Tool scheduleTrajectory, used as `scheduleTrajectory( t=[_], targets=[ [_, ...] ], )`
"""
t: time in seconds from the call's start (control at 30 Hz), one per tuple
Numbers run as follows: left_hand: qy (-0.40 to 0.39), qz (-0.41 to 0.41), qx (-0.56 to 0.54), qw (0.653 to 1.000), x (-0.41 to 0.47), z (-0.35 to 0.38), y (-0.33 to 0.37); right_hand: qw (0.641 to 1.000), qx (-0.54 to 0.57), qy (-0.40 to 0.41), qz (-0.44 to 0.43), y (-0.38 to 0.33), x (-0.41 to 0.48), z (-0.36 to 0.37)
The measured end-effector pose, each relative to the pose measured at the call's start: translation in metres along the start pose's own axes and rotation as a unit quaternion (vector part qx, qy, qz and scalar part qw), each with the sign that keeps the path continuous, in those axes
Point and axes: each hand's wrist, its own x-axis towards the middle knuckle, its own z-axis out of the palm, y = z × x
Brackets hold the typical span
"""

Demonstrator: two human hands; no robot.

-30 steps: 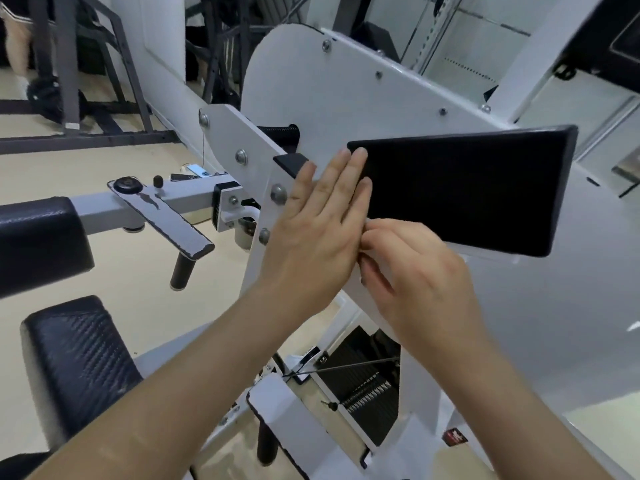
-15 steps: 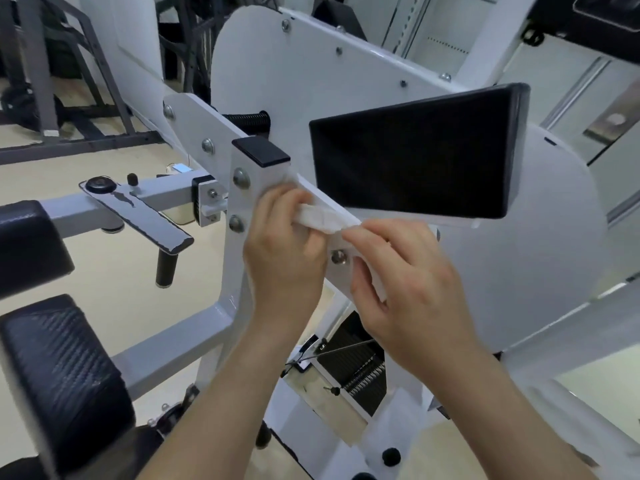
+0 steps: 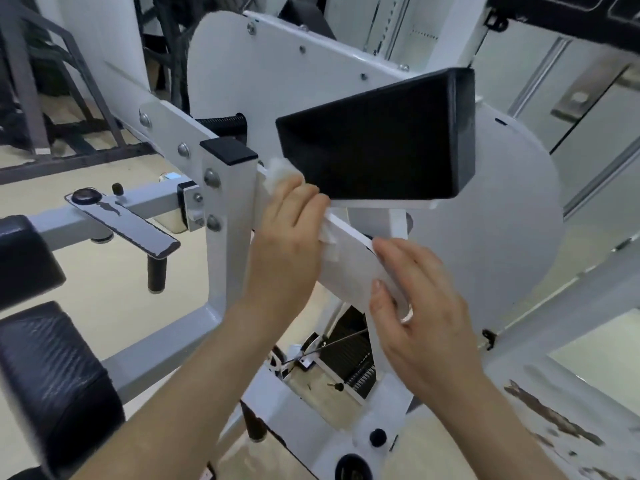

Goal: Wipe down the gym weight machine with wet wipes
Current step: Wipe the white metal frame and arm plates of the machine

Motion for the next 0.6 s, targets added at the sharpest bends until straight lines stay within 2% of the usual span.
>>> scheduleTrajectory(
  t=[0.13, 0.23, 0.33, 0.43, 0.47, 0.5, 0.53, 0.57, 0.6],
  targets=[
    [-0.039, 0.133, 0.002, 0.99, -0.022, 0.002, 0.036, 0.999, 0.047, 0.016, 0.023, 0.005, -0.003, -0.007],
    [-0.057, 0.216, 0.015, 0.975, -0.028, 0.0, 0.046, 0.973, 0.184, 0.015, 0.141, 0.006, -0.007, -0.016],
    [-0.094, 0.244, 0.01, 0.965, -0.024, -0.006, 0.053, 0.918, 0.307, -0.025, 0.249, 0.012, -0.009, -0.031],
    [-0.135, 0.167, -0.081, 0.973, -0.016, -0.013, 0.072, 0.808, 0.474, -0.135, 0.322, 0.023, -0.006, -0.05],
    [-0.138, 0.143, -0.111, 0.974, -0.014, -0.014, 0.082, 0.785, 0.506, -0.153, 0.324, 0.028, -0.005, -0.057],
    [-0.139, 0.125, -0.123, 0.975, -0.013, -0.012, 0.092, 0.778, 0.516, -0.155, 0.322, 0.032, -0.003, -0.062],
    [-0.14, 0.109, -0.122, 0.976, -0.012, -0.008, 0.102, 0.787, 0.508, -0.137, 0.322, 0.036, -0.001, -0.064],
    [-0.143, 0.089, -0.107, 0.98, -0.012, -0.004, 0.112, 0.813, 0.475, -0.103, 0.32, 0.04, 0.0, -0.065],
    [-0.143, 0.068, -0.085, 0.984, -0.013, 0.002, 0.122, 0.859, 0.408, -0.057, 0.305, 0.045, 0.001, -0.064]
  ],
)
